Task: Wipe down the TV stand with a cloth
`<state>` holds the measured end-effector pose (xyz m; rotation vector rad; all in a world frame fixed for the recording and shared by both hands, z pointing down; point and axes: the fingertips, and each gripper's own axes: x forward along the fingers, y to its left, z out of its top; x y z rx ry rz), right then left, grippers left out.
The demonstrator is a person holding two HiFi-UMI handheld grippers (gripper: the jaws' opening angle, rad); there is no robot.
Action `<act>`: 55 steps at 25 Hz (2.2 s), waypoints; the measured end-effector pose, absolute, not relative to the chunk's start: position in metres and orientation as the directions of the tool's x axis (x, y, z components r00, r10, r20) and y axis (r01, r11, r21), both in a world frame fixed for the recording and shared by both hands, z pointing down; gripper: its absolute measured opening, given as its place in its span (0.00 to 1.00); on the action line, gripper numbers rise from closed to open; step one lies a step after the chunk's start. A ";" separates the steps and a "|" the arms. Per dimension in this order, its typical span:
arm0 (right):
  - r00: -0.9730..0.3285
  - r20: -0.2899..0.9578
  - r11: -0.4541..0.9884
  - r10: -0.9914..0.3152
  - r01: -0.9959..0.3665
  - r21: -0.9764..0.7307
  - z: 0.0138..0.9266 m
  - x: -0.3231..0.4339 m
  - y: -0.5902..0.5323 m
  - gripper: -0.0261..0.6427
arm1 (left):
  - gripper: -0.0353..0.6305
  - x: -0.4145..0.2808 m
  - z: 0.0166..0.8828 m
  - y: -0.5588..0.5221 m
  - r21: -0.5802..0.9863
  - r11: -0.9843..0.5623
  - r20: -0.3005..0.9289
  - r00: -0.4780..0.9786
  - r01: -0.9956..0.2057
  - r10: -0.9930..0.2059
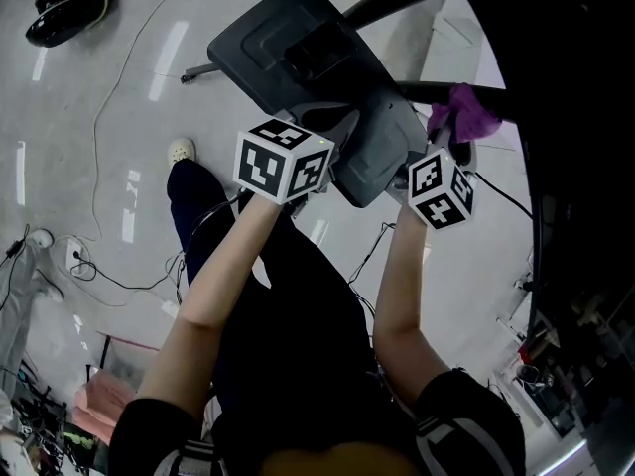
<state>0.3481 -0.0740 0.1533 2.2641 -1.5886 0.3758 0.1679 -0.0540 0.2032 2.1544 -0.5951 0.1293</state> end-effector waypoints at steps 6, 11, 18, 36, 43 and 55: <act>0.335 0.445 -0.307 -0.831 -0.942 0.135 0.179 0.348 -0.078 0.17 | 0.06 0.164 0.215 -0.052 0.737 -0.492 0.309 0.878 -0.463 -0.364; 0.342 0.479 -0.308 -0.809 -0.939 0.151 0.199 0.349 -0.079 0.17 | 0.06 0.161 0.221 -0.050 0.745 -0.478 0.315 0.877 -0.466 -0.364; 0.321 0.543 -0.289 -0.776 -0.946 0.147 0.233 0.344 -0.081 0.17 | 0.06 0.159 0.229 -0.051 0.751 -0.462 0.323 0.873 -0.472 -0.366; 0.263 0.637 -0.299 -0.725 -0.953 0.053 0.282 0.341 -0.085 0.17 | 0.06 0.148 0.233 -0.051 0.759 -0.435 0.332 0.863 -0.484 -0.381; 0.264 0.652 -0.324 -0.711 -0.946 0.030 0.279 0.337 -0.074 0.17 | 0.06 0.142 0.226 -0.048 0.748 -0.447 0.337 0.861 -0.490 -0.380; 0.086 0.648 -0.218 -0.757 -0.968 -0.126 0.229 0.217 -0.076 0.17 | 0.06 0.065 0.200 -0.085 0.730 -0.442 0.342 0.839 -0.521 -0.424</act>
